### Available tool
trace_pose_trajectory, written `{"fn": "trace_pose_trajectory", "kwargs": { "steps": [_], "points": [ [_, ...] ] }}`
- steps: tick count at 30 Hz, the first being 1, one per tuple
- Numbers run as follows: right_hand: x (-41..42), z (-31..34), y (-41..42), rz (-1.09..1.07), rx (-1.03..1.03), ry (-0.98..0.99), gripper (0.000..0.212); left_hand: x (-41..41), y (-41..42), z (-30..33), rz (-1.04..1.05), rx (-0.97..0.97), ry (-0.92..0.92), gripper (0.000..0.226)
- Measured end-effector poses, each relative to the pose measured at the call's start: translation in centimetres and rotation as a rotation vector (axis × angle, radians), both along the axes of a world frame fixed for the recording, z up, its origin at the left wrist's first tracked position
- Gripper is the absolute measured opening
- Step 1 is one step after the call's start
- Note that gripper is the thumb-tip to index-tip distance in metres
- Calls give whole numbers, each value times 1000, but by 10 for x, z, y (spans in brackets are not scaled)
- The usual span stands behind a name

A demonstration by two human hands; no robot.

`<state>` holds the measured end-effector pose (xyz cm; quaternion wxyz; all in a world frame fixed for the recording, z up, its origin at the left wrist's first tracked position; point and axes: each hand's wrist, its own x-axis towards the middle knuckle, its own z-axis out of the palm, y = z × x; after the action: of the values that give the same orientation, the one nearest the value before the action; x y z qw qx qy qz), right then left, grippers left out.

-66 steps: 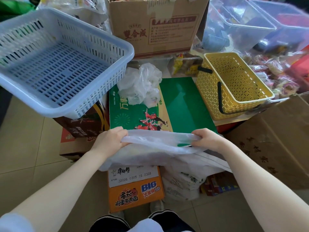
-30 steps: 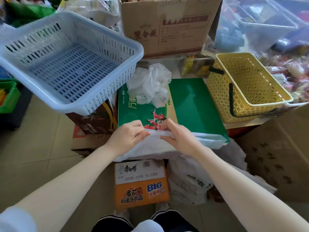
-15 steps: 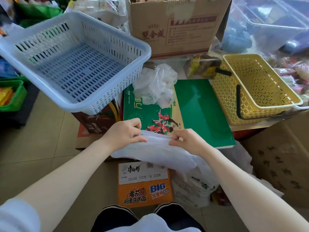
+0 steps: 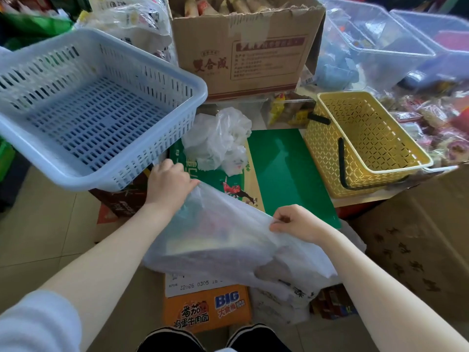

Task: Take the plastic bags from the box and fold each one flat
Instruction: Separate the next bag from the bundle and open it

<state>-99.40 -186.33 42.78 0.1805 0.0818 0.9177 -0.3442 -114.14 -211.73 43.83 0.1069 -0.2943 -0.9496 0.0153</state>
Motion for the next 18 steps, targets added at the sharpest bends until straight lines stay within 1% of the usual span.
{"fn": "trace_pose_trajectory", "kwargs": {
  "steps": [1,2,3,5,6,7,8,10,12,13,16,18],
  "points": [
    [-2,-3,7,-15,32,-7,21,0,4,-2,86,-44,-30,32],
    [-6,-6,12,-29,60,-3,24,0,9,-7,113,-76,-57,35],
    [-12,-8,15,-36,81,11,25,2,16,-11,59,-74,-89,39],
    [-30,-10,18,-15,98,53,18,9,41,-21,-192,-1,-198,44],
    [-38,-11,18,5,101,81,14,14,56,-25,-311,24,-285,45],
    [-47,-12,18,31,101,109,15,17,71,-30,-378,39,-390,45],
    [-54,-12,18,60,96,132,17,19,85,-35,-389,51,-501,45],
    [-64,-14,20,115,90,169,17,18,102,-44,-308,139,-703,38],
    [-70,-17,28,172,100,174,15,14,104,-54,-228,232,-830,27],
    [-72,-19,34,191,102,152,13,12,102,-59,-213,246,-854,27],
    [-73,-19,56,253,112,13,2,8,88,-65,-161,283,-865,39],
    [-75,-16,68,289,142,-78,3,5,78,-65,-121,342,-848,44]
  ]
}}
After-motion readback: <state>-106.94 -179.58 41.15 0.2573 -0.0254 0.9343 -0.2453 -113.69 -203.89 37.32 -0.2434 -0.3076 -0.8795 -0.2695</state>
